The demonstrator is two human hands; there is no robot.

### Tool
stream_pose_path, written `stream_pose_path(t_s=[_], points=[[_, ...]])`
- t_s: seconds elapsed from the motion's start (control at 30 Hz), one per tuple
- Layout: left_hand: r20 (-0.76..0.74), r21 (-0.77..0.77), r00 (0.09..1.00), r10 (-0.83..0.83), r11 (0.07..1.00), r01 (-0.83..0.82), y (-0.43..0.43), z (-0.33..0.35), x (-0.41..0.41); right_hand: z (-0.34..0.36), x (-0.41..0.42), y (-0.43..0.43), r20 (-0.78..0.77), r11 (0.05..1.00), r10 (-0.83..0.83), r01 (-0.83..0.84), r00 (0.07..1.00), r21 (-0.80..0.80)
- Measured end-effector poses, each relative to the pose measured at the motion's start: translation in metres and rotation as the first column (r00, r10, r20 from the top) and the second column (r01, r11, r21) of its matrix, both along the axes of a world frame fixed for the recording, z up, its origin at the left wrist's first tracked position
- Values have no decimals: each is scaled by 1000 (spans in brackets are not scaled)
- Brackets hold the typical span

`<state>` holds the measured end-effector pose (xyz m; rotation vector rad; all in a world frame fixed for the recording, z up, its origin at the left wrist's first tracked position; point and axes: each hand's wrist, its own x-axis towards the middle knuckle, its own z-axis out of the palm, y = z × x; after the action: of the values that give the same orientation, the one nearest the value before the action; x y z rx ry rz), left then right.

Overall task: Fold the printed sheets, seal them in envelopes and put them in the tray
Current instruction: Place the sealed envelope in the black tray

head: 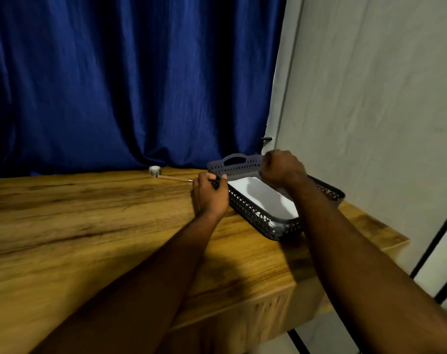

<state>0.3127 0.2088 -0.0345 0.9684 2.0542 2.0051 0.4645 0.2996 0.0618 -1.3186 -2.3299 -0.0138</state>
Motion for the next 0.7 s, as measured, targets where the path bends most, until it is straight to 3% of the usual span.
stream_pose_path(t_s=[0.13, 0.33, 0.53, 0.7], points=[[-40, 3, 997, 61, 998, -61, -16, 4, -34, 10, -44, -33, -215, 972, 229, -235, 949, -2], [-29, 51, 985, 169, 985, -167, -54, 8, -115, -24, -131, -70, -280, 876, 445, -478, 851, -60], [-148, -152, 970, 192, 965, -215, -83, -2, -179, -69, -185, -69, -185, 915, 378, -396, 907, -72], [-207, -304, 967, 147, 930, -207, -77, -7, -219, -90, -216, -50, -18, 963, 263, -261, 965, 72]])
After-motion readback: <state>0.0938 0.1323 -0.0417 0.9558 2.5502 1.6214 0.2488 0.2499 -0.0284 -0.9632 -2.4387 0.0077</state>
